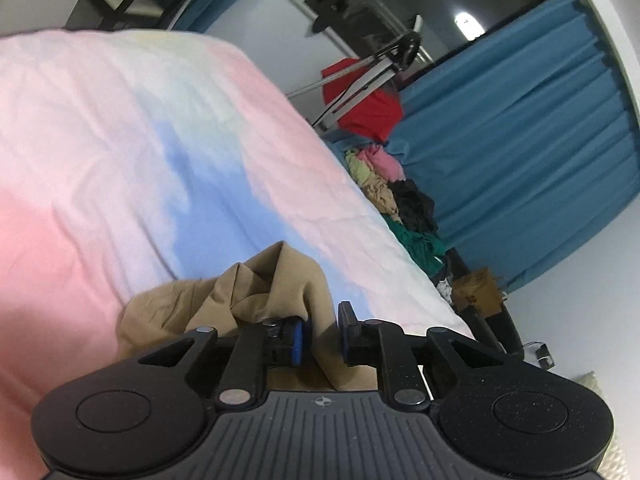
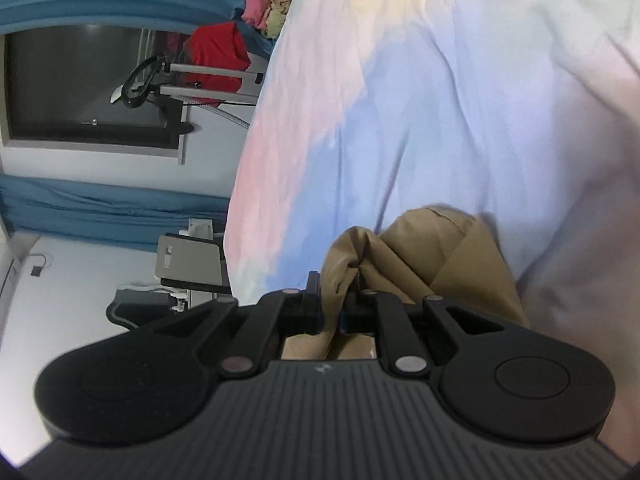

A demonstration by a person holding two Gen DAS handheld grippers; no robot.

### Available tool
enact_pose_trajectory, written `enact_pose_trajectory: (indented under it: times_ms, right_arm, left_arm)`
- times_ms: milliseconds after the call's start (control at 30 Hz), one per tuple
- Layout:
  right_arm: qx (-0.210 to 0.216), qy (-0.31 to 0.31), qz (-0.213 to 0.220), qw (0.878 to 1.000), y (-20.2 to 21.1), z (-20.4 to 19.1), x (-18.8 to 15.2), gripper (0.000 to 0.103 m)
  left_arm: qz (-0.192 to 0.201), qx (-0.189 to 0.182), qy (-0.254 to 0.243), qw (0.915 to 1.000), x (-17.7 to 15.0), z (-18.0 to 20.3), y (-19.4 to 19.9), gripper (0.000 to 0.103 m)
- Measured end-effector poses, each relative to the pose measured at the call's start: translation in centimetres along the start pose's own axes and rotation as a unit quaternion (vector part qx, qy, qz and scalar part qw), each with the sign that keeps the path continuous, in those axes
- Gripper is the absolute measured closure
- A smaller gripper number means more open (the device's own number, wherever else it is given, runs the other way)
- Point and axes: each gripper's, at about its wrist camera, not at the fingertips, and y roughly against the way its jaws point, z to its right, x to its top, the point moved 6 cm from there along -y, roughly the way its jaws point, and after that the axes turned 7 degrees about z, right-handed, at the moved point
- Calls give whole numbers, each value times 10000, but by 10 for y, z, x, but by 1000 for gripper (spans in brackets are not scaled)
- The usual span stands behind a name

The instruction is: Fold clothes

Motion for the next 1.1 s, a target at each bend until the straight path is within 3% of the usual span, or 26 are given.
enact_pose_trajectory:
  times_ms: [133,200,267,300,333,367,400,667,733,767,833,1033,1100]
  right_arm:
    - [-76,81,-99,9999,-8,5,3,90]
    - [-79,56,-158,9998,-11,8,3,90]
    - [16,151,-234,9996,-12,5,3,83]
    - [120,217,-266,9993,-12,2,2,67]
    - [279,290,-286,9988,-10,-3,1,42]
    - [459,380,-274,9978,-8,-9,-1,27]
    - [596,519,-235,9966,-4,-16,-3,8]
    - [1051,1801,135,9779,34,-55,-18,11]
    - [935,2169,134,9716,37,-60,-20,41]
    - [765,2407,148,9675,37,-60,-21,45]
    - [500,2906,210,9553,33,-60,-23,67]
    - [-283,4335,-25,9007,-20,-55,-34,68]
    - [-491,4574,-68,8879,-38,-49,-38,68]
  left_arm:
    - [-49,63,-209,9997,-5,0,-5,82]
    - [-121,12,-246,9996,-6,2,-7,68]
    - [-225,-72,-359,9991,-8,6,-8,47]
    - [-305,-109,-474,9984,-10,9,-9,42]
    - [-433,-91,-669,9968,-13,14,-11,31]
    - [-537,-34,-892,9946,-17,18,-12,23]
    - [-568,14,-1134,9919,-21,23,-12,22]
    - [-175,16,-2772,9606,-40,58,17,7]
    - [-117,72,-3084,9512,-43,63,24,7]
    - [-123,136,-3243,9458,-46,62,23,7]
    - [-166,292,-3453,9379,-52,61,18,7]
    - [-484,629,-3552,9314,-60,38,-11,8]
    - [-502,699,-3632,9277,-62,34,-17,8]
